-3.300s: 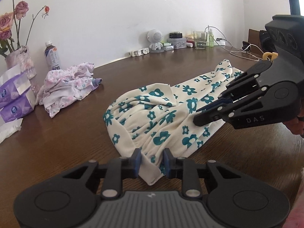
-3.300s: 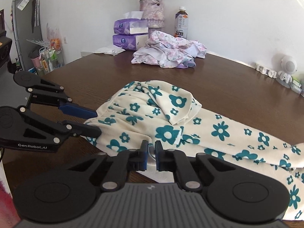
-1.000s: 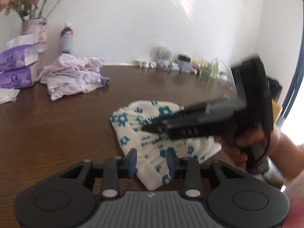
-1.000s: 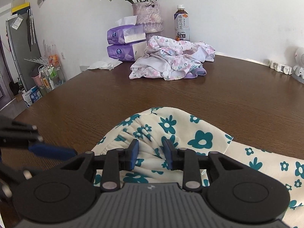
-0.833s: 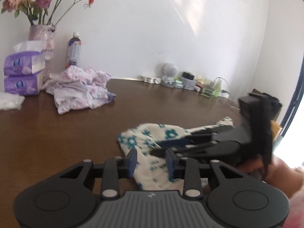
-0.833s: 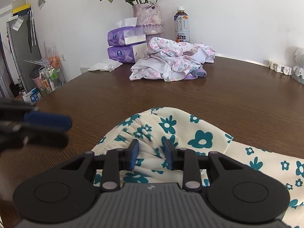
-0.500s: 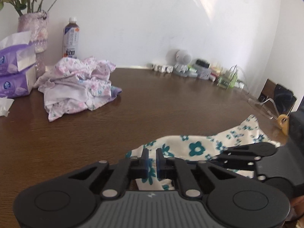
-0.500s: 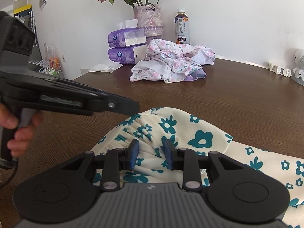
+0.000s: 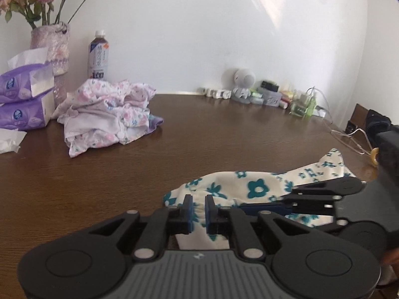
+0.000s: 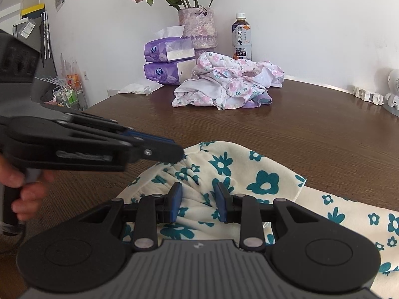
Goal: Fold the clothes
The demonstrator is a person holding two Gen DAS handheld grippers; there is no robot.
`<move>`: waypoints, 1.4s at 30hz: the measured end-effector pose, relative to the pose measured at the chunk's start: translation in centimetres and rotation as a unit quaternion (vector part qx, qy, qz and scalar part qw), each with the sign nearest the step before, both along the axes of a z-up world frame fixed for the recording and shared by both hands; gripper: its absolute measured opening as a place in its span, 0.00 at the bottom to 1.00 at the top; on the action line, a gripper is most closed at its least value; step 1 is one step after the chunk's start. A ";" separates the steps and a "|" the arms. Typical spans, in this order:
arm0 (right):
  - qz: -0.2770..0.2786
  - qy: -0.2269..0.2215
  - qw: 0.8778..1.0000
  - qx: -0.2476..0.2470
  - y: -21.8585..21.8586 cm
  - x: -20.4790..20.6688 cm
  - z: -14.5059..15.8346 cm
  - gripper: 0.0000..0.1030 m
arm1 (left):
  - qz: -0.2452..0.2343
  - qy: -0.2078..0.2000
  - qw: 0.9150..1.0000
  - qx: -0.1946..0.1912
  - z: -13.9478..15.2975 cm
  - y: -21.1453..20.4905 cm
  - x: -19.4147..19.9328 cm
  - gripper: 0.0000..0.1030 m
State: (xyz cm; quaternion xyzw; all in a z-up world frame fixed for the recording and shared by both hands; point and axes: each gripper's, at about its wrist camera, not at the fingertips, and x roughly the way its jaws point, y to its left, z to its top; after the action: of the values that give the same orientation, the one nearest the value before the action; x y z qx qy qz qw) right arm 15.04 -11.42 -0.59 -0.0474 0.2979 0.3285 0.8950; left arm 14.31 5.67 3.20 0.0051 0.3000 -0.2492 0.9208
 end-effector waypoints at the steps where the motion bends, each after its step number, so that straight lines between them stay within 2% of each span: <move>1: 0.000 0.000 1.000 0.001 0.0 0.0 0.0 0.28 | -0.003 -0.002 1.000 0.003 0.1 0.0 -0.5 0.07; 3: 0.001 -0.001 1.000 0.001 -0.1 0.0 0.0 0.28 | -0.009 -0.005 1.000 0.009 0.4 -0.1 -1.6 0.08; 6: 0.003 -0.003 1.000 0.002 -0.1 0.0 -0.1 0.28 | -0.003 0.004 0.999 0.032 -1.2 -0.6 -2.0 0.10; 10: 0.011 0.001 1.000 0.007 -0.9 -0.1 0.7 0.28 | 0.005 0.000 1.000 0.028 -1.6 -0.6 -2.1 0.10; 16: -0.014 -0.006 0.999 0.028 -3.9 -2.3 2.7 0.28 | 0.007 -0.006 1.000 0.027 -1.7 -0.5 -2.3 0.10; 18: -0.014 0.007 1.000 0.027 -4.4 -2.8 2.4 0.28 | 0.007 -0.008 1.000 0.028 -1.8 -0.5 -2.3 0.10; 21: -0.022 0.021 1.000 -0.001 -4.1 -2.8 0.8 0.28 | 0.005 -0.012 0.999 0.029 -1.7 -0.6 -2.3 0.10; 26: -0.030 0.004 0.999 -0.012 -3.5 -2.9 -0.3 0.28 | 0.002 -0.033 0.999 0.042 -0.6 -1.0 -3.1 0.10; 30: -0.029 0.009 1.000 0.001 -4.1 -3.0 -0.3 0.28 | -0.018 -0.044 0.998 0.032 0.4 -1.2 -4.7 0.11; 32: -0.032 0.017 0.999 0.015 -4.8 -3.1 0.0 0.31 | -0.026 -0.032 0.998 0.056 -0.5 -1.9 -4.7 0.12; 34: -0.052 0.012 0.998 0.032 -6.3 -3.4 0.8 0.35 | -0.028 -0.026 0.997 0.073 -1.7 -2.3 -4.7 0.11; 38: -0.119 -0.003 0.991 0.068 -10.6 -3.8 2.6 0.37 | -0.027 -0.030 0.997 0.071 -1.8 -2.3 -4.8 0.11; 40: -0.175 -0.005 0.981 0.079 -13.3 -3.5 3.1 0.38 | -0.028 -0.030 0.997 0.067 -1.8 -2.2 -4.7 0.11; 42: -0.249 -0.001 0.965 0.081 -16.2 -2.9 2.9 0.38 | -0.028 -0.032 0.997 0.069 -1.8 -2.2 -4.8 0.11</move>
State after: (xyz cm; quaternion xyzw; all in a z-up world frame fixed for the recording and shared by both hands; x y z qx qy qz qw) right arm 12.12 -27.60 2.35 0.1007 0.2714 0.1181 0.9499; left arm 9.48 3.52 1.39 0.0845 0.2868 -0.2531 0.9201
